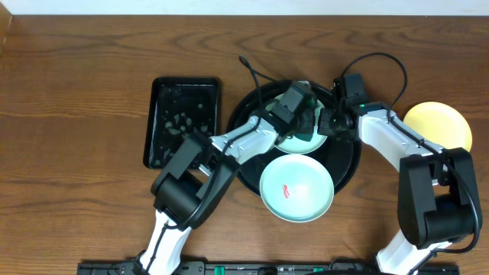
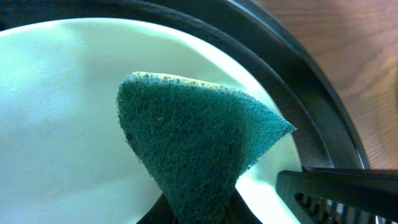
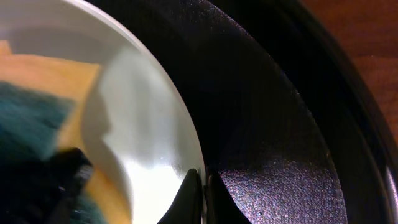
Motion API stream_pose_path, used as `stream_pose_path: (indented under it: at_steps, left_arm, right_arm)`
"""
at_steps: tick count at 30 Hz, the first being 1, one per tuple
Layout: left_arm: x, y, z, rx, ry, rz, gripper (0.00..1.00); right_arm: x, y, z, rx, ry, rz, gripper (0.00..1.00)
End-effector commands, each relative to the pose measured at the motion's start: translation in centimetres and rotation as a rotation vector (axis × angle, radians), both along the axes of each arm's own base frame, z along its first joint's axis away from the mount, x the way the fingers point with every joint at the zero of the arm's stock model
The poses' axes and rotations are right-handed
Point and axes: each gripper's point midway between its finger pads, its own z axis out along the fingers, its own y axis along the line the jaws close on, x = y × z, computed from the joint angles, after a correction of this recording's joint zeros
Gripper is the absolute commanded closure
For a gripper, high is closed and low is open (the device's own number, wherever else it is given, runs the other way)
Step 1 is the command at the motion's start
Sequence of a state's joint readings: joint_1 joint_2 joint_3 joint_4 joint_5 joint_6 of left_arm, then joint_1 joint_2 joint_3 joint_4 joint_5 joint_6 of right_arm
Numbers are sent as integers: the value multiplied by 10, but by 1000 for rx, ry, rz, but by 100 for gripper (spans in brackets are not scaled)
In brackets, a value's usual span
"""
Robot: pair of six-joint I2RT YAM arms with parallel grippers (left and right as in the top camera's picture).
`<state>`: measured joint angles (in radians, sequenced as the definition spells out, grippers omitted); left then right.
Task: Clean dirty plates on tray and stack at the side
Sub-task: 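Scrub the pale green plate with the sponge while right gripper holds it, then return the sponge to the soapy tray with the left gripper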
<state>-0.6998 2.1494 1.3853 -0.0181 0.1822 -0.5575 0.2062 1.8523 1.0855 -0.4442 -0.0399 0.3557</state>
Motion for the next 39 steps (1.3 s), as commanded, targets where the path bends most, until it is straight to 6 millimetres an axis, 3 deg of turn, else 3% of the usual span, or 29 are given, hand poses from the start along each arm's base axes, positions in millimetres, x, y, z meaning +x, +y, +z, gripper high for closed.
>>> stream_pose_path:
  at_steps: [1,5,10,13,17,20,25,30,35,39]
  left_arm:
    - [-8,10,-10,-29,115,54,92]
    - [-7,23,-16,0,141,80,92]
    - [-13,66,-37,166,197,140,93]
    - [-6,91,-42,297,138,126,93]
    - [11,107,-36,447,-4,67,92]
    - [22,109,-20,524,-97,5,93]
    - [35,112,14,547,-190,41,92]
    - [44,121,64,545,-291,107,93]
    - [35,131,112,524,-332,131,92]
    - [18,157,126,560,-273,145,92]
  right_arm:
    - [2,4,-2,4,1,20,99]
    - [2,4,-1,4,0,20,99]
    - [2,4,-1,5,-1,20,99]
    - [2,4,-1,5,-1,20,99]
    - [2,4,-2,4,1,20,99]
    - [1,4,-2,3,5,20,99]
    - [0,3,-2,2,8,19,99]
    - [0,3,-2,2,8,19,99]
    - [0,3,-2,2,9,19,99]
    - [0,3,-2,2,8,19,99]
